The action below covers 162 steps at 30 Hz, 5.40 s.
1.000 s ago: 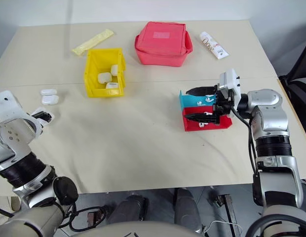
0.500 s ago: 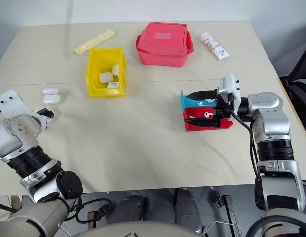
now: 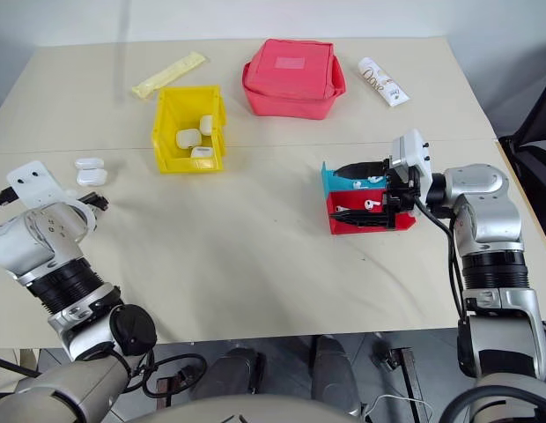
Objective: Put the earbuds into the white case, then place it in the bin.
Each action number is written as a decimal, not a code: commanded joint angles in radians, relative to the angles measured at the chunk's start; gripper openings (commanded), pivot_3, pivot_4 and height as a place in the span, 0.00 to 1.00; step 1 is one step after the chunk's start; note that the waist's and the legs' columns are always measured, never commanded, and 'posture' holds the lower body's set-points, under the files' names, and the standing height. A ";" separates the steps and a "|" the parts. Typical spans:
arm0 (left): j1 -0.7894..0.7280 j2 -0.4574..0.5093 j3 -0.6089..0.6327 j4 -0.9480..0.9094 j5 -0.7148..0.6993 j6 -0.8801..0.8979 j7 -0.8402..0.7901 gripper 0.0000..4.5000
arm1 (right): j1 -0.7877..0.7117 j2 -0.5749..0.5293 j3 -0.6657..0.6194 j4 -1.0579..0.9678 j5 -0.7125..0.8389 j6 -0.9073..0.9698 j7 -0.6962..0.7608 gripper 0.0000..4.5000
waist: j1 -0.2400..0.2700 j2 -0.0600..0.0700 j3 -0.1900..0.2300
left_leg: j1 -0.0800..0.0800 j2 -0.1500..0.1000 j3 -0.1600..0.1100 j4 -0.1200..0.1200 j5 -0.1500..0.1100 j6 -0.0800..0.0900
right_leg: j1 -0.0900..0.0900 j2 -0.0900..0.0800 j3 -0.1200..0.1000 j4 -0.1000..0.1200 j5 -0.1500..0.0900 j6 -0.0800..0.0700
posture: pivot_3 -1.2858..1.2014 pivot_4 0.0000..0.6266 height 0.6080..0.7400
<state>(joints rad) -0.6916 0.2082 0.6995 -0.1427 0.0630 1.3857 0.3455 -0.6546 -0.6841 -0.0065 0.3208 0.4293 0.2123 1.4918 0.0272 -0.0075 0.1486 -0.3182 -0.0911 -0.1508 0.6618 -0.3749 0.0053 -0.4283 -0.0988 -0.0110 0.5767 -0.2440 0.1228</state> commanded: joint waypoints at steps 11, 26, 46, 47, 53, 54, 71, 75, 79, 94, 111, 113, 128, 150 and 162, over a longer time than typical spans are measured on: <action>0.028 0.136 0.004 0.023 0.026 0.014 -0.043 0.99 | -0.009 -0.027 -0.032 -0.019 0.014 -0.004 0.000 1.00 | 0.000 0.000 0.000 | 0.000 0.000 0.000 0.000 0.000 0.000 | 0.000 0.000 0.000 0.001 0.000 0.000 | 0.52 0.24 1.00; 0.019 0.147 0.028 -0.067 0.054 0.070 -0.063 0.99 | -0.007 -0.031 -0.032 -0.022 0.012 -0.002 -0.011 1.00 | 0.001 0.000 0.000 | 0.000 0.000 0.000 0.001 0.000 0.000 | 0.000 0.000 0.000 0.001 0.000 0.000 | 0.52 0.24 1.00; -0.111 -0.079 0.176 0.001 0.036 -0.212 0.137 0.99 | -0.005 -0.044 -0.033 -0.026 0.014 0.006 -0.011 1.00 | 0.003 -0.001 0.000 | -0.001 -0.001 0.000 0.002 0.000 0.000 | 0.000 0.000 0.000 0.001 0.000 0.000 | 0.52 0.24 1.00; -0.118 -0.074 0.183 0.029 0.030 -0.237 0.148 0.99 | -0.004 -0.044 -0.033 -0.029 0.015 0.008 -0.012 1.00 | 0.004 -0.001 0.000 | -0.001 -0.001 0.000 0.003 0.000 0.000 | 0.000 0.000 0.000 0.001 0.000 0.000 | 0.52 0.24 1.00; -0.139 -0.043 0.181 0.182 -0.012 -0.336 0.176 0.99 | 0.013 -0.049 -0.040 -0.051 0.022 0.013 -0.016 1.00 | 0.004 -0.001 0.000 | -0.001 -0.001 0.000 0.003 0.000 0.000 | 0.000 0.000 0.000 0.001 0.000 0.001 | 0.52 0.24 1.00; -0.142 -0.037 0.180 0.202 -0.018 -0.350 0.181 0.99 | 0.016 -0.050 -0.041 -0.056 0.023 0.015 -0.018 1.00 | 0.004 -0.001 0.000 | -0.001 -0.001 0.000 0.003 0.000 0.000 | 0.000 0.000 0.000 0.001 0.000 0.001 | 0.52 0.24 1.00; -0.157 0.049 0.192 0.405 -0.132 -0.453 0.277 0.99 | 0.033 -0.067 -0.048 -0.080 0.031 0.027 -0.033 1.00 | 0.002 -0.001 0.000 | -0.001 -0.001 0.000 0.003 0.000 0.000 | 0.000 0.000 0.000 0.002 0.000 0.001 | 0.52 0.24 1.00; -0.166 0.057 0.201 0.434 -0.155 -0.407 0.312 0.99 | 0.031 -0.069 -0.048 -0.076 0.030 0.024 -0.034 1.00 | 0.002 -0.001 0.000 | 0.000 -0.001 0.000 0.003 0.000 0.000 | 0.000 0.000 0.000 0.003 0.000 0.001 | 0.52 0.24 1.00; -0.180 0.038 0.232 0.418 -0.177 -0.369 0.354 0.99 | 0.027 -0.070 -0.046 -0.071 0.029 0.022 -0.036 1.00 | 0.002 -0.001 0.000 | 0.000 -0.001 0.000 0.003 0.000 0.000 | 0.000 0.000 0.000 0.003 0.000 0.001 | 0.52 0.24 1.00; -0.201 0.009 0.271 0.391 -0.224 -0.352 0.430 0.99 | 0.023 -0.068 -0.044 -0.065 0.026 0.018 -0.037 1.00 | 0.002 -0.001 -0.001 | 0.000 -0.001 0.001 0.003 0.000 0.000 | 0.000 -0.001 0.001 0.004 0.000 0.001 | 0.52 0.24 1.00; 0.048 0.173 -0.086 0.171 -0.214 -0.406 0.080 0.62 | 0.040 -0.086 -0.070 -0.082 0.031 0.021 -0.057 1.00 | -0.002 -0.001 -0.001 | 0.000 -0.001 0.002 0.004 0.000 0.000 | -0.002 0.000 0.002 0.006 0.000 0.000 | 0.52 0.24 1.00; 0.127 0.217 -0.133 0.096 -0.234 -0.431 -0.029 0.62 | 0.049 -0.087 -0.077 -0.091 0.031 0.023 -0.059 1.00 | -0.001 -0.001 -0.001 | 0.000 0.000 0.002 0.004 0.000 0.000 | -0.002 0.000 0.002 0.006 0.000 0.000 | 0.52 0.24 1.00; 0.411 0.284 -0.311 0.009 -0.519 -1.182 -1.075 0.62 | 0.174 -0.095 -0.144 -0.278 0.078 0.090 -0.169 1.00 | 0.009 0.000 0.000 | -0.001 -0.001 0.001 0.004 0.000 0.001 | 0.001 -0.009 -0.001 0.001 0.000 -0.001 | 0.52 0.24 1.00; 0.134 0.316 -0.800 0.434 -0.336 -1.344 -1.612 0.62 | 0.667 -0.106 -0.427 -0.861 0.255 0.273 -0.495 1.00 | 0.026 0.001 0.000 | -0.001 0.000 0.003 0.004 -0.001 0.004 | 0.001 0.000 0.002 -0.001 0.002 0.001 | 0.52 0.24 1.00; 0.125 0.442 -0.909 0.420 -0.238 -1.296 -1.719 0.78 | 0.730 -0.126 -0.474 -0.891 0.285 0.271 -0.521 1.00 | 0.024 0.001 0.000 | -0.001 0.000 0.003 0.003 -0.001 0.005 | 0.001 0.000 0.002 -0.002 0.002 0.001 | 0.52 0.24 1.00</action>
<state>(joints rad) -0.5511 0.6377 -0.2086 0.2920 -0.1831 0.1066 -1.3572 0.0720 -0.7906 -0.4407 -0.5429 0.6943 0.4884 0.9759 0.0514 -0.0063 0.1486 -0.3188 -0.0912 -0.1475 0.6646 -0.3757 0.0103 -0.4273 -0.0989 -0.0087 0.5750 -0.2419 0.1238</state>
